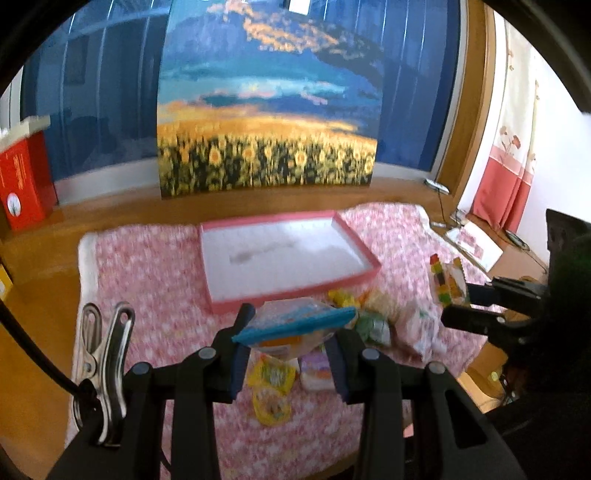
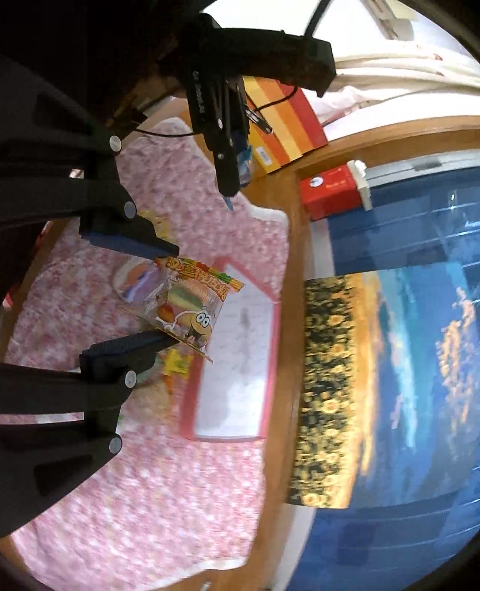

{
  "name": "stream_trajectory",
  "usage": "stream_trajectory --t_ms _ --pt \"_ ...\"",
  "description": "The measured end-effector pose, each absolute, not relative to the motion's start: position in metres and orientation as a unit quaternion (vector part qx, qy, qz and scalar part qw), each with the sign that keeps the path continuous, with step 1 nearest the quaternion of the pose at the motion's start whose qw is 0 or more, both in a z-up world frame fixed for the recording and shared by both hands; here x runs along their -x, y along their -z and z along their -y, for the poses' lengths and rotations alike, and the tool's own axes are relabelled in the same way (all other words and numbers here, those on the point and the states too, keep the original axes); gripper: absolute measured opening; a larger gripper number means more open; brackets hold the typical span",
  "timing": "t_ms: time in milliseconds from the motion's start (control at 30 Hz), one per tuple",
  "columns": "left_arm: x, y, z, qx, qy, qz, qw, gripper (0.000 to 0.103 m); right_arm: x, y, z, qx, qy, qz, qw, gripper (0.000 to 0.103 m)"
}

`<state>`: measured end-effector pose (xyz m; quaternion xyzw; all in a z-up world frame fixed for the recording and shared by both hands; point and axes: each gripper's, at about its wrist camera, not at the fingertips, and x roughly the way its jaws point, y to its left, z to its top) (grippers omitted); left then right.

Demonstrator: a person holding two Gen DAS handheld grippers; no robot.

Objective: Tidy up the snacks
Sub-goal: 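Carry both bags over the pink tray and open both tools to drop them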

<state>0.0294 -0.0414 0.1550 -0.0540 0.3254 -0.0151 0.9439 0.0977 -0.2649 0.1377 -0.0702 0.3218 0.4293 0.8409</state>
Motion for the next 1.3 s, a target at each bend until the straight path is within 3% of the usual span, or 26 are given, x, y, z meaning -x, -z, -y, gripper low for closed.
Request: stream_trajectory --t_ms 233,1300 --pt "-0.042 -0.168 0.046 0.039 0.012 -0.305 0.952 0.039 -0.109 -0.154 0.260 0.080 -0.449 -0.292 0.840 0.040" --pt "-0.124 -0.135 0.032 0.043 -0.015 -0.343 0.938 0.039 -0.199 -0.127 0.261 0.050 -0.414 -0.313 0.853 0.040"
